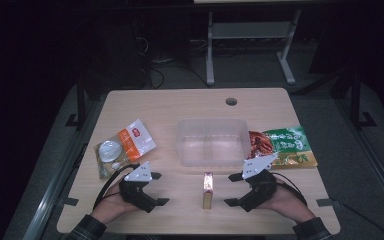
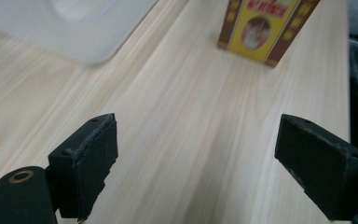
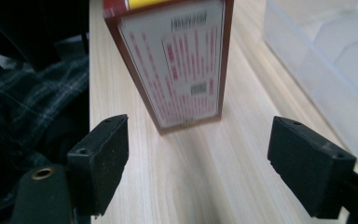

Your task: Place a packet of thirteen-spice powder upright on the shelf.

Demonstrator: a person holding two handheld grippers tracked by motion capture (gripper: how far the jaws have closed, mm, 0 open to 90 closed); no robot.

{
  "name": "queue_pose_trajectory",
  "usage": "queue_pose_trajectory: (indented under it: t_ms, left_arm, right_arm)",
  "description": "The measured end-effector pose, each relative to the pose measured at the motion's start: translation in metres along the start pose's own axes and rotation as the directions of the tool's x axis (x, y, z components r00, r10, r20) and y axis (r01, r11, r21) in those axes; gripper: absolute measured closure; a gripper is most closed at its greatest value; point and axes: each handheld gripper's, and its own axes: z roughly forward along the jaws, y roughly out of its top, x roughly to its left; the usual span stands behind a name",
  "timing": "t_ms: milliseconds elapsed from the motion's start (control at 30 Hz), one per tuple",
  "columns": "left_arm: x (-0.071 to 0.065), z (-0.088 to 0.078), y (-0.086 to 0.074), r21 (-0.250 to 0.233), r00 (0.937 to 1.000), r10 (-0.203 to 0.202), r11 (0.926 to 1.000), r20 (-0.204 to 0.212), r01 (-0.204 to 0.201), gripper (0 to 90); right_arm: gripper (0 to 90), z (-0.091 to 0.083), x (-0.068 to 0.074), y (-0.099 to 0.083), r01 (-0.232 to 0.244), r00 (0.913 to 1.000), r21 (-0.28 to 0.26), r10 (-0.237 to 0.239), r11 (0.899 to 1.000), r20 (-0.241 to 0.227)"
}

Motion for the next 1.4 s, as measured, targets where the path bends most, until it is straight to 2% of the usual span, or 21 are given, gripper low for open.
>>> queue_pose_trajectory:
  t_ms: [233,267,367,433,533,700,867,1033,1167,1200,1267,1333,1367,1400]
  left_arm:
    - [0.007,0.007,-0.01,0.059,0.9983,-0.04,0.9973,-0.043,0.043,12.8]
    - [0.008,0.007,-0.01,0.081,0.9988,-0.024,0.9963,-0.043,0.027,12.8]
    - [0.008,0.014,-0.01,0.083,0.9976,-0.051,0.995,-0.046,0.055,12.8]
    - [0.009,0.017,-0.01,0.107,0.998,-0.038,0.9933,-0.051,0.044,12.8]
    - [0.009,0.022,-0.01,0.115,0.9973,-0.044,0.9921,-0.059,0.05,12.8]
    - [0.009,0.026,-0.012,0.159,0.9973,-0.019,0.9868,-0.07,0.03,12.8]
    - [0.01,0.026,-0.012,0.153,0.9973,-0.012,0.9879,-0.073,0.023,12.7]
    - [0.011,0.026,-0.015,0.13,0.9972,-0.025,0.9909,-0.071,0.034,12.6]
    - [0.013,0.025,-0.018,0.119,0.998,-0.011,0.9928,-0.062,0.019,11.1]
    - [0.013,0.024,-0.019,0.113,0.9978,-0.016,0.9933,-0.065,0.023,11.0]
    - [0.013,0.024,-0.019,0.111,0.9971,-0.025,0.9932,-0.072,0.033,11.0]
    - [0.014,0.023,-0.018,0.129,0.9968,-0.026,0.9911,-0.076,0.036,11.1]
    - [0.014,0.022,-0.018,0.135,0.9965,-0.029,0.9901,-0.079,0.04,11.1]
    - [0.014,0.022,-0.017,0.14,0.9963,-0.032,0.9892,-0.08,0.043,11.2]
  right_arm:
    - [18.2,-0.003,0.004,0.016,0.023,0.9997,-0.023,-0.023,0.999,-0.005]
    - [18.0,-0.003,0.004,0.017,0.037,0.9993,-0.022,-0.037,0.999,-0.002]
    - [16.5,-0.003,0.007,0.023,0.046,0.9989,-0.033,-0.046,0.998,-0.001]
    - [15.0,-0.003,0.008,0.027,0.052,0.9987,-0.041,-0.052,0.998,-0.001]
    - [14.3,-0.003,0.011,0.034,0.051,0.9986,-0.056,-0.052,0.997,-0.008]
    - [13.5,-0.003,0.012,0.043,0.07,0.9975,-0.094,-0.07,0.993,0.001]
    - [13.6,0.001,0.014,0.053,0.092,0.9955,-0.113,-0.094,0.989,-0.013]
    - [13.7,0.009,0.013,0.059,0.108,0.9934,-0.1,-0.111,0.989,-0.03]
    - [14.1,0.015,0.011,0.061,0.109,0.9928,-0.087,-0.113,0.99,-0.041]
    - [14.4,0.017,0.01,0.061,0.124,0.9911,-0.081,-0.127,0.989,-0.039]
    - [15.0,0.02,0.01,0.061,0.111,0.9921,-0.072,-0.115,0.991,-0.051]
    - [15.9,0.024,0.01,0.061,0.114,0.9913,-0.061,-0.117,0.992,-0.059]
    - [16.9,0.026,0.009,0.061,0.129,0.9895,-0.053,-0.132,0.99,-0.058]
    - [18.0,0.027,0.009,0.06,0.122,0.9901,-0.053,-0.126,0.991,-0.063]
